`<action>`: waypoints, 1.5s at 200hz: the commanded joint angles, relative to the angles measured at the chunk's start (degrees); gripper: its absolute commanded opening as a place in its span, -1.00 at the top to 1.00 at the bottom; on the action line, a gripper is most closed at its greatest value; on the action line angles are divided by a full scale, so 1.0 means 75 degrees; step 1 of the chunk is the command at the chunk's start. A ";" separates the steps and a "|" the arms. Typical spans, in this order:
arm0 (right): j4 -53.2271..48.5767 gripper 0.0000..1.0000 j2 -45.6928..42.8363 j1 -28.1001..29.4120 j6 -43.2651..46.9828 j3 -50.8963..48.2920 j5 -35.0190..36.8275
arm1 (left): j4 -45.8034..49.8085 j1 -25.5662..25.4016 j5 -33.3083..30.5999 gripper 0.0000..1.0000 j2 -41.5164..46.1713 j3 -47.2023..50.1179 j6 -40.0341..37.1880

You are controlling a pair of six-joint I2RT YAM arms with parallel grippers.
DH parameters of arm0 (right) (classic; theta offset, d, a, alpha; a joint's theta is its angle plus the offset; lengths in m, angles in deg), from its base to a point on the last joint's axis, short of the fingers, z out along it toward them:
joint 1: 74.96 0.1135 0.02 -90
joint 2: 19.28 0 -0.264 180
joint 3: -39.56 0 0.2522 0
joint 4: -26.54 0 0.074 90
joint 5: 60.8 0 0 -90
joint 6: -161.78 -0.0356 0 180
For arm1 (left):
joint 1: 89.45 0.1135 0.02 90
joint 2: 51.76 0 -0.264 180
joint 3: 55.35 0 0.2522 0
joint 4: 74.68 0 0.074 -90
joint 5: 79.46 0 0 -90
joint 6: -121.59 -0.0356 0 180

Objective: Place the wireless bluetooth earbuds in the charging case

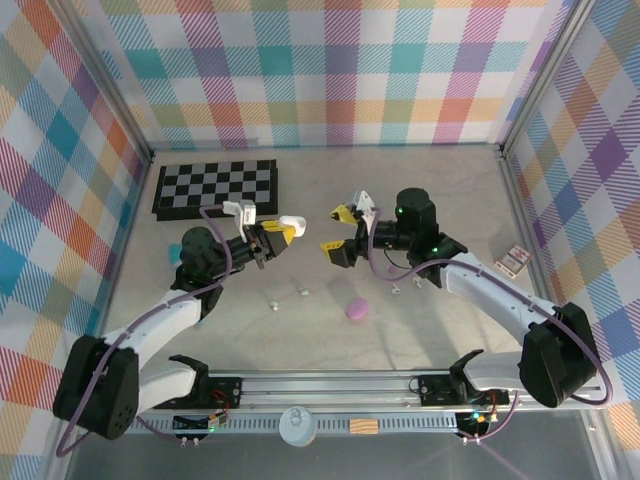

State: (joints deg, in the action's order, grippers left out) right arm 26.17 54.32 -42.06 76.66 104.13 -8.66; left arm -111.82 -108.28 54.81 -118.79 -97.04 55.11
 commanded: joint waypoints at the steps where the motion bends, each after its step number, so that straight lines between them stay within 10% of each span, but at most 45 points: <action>1: 0.0865 -0.75 -0.0106 -0.0094 -0.1227 -0.0108 -0.0570 | -0.3504 -0.0091 0.0604 0.82 -0.0761 -0.0061 -0.0449; 119: 0.1400 -0.37 0.0451 -0.0277 -0.2151 0.0354 -0.0274 | -0.3457 -0.0958 0.1749 0.83 -0.1085 -0.0593 -0.1287; 300: 0.0762 -0.40 0.0124 -0.0626 -0.2057 0.0906 -0.0297 | -0.3279 -0.1028 0.1548 0.85 -0.1443 -0.0388 -0.1908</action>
State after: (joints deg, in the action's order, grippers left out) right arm 31.20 55.22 -46.47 61.86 109.09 -12.84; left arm -133.28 -115.30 63.95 -129.71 -101.14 44.12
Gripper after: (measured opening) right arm 0.699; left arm 0.211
